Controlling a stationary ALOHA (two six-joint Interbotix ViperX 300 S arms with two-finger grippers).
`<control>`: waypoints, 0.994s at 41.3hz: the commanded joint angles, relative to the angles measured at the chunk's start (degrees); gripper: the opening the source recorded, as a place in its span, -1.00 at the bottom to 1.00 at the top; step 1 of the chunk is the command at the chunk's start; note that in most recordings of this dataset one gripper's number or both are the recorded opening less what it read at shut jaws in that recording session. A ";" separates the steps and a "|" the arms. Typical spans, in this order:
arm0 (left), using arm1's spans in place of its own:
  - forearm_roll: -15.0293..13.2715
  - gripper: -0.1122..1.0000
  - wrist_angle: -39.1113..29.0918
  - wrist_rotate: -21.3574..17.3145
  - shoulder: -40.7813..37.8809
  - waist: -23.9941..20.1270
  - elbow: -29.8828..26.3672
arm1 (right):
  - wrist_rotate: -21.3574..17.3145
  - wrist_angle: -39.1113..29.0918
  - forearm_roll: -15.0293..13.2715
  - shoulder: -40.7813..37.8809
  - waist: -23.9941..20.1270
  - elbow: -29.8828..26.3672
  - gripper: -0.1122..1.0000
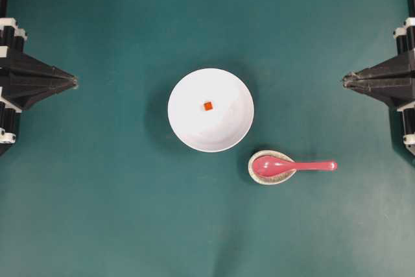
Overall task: Grip the spoon and scoop the red block from the bowl with right arm.
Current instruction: 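Move the right gripper over the red spoon handle in the spoon rest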
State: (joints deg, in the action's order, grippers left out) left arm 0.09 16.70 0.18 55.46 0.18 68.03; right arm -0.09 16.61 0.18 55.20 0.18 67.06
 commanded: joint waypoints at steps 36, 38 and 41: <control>0.00 -0.80 -11.60 1.32 -0.88 0.88 -3.16 | -2.64 -2.64 1.41 -2.55 -0.35 -1.41 -0.37; 0.09 -0.80 -11.51 1.23 -0.88 0.88 -3.16 | -2.72 -3.08 1.49 -2.64 -0.35 -1.41 -0.26; 0.09 -0.80 -11.60 1.14 -0.88 0.88 -3.16 | -2.81 -3.87 1.58 -2.81 -0.35 -1.32 -0.12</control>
State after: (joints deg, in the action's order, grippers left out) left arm 0.09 4.83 1.41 54.93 0.88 66.45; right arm -2.81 13.10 1.49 52.91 0.00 67.06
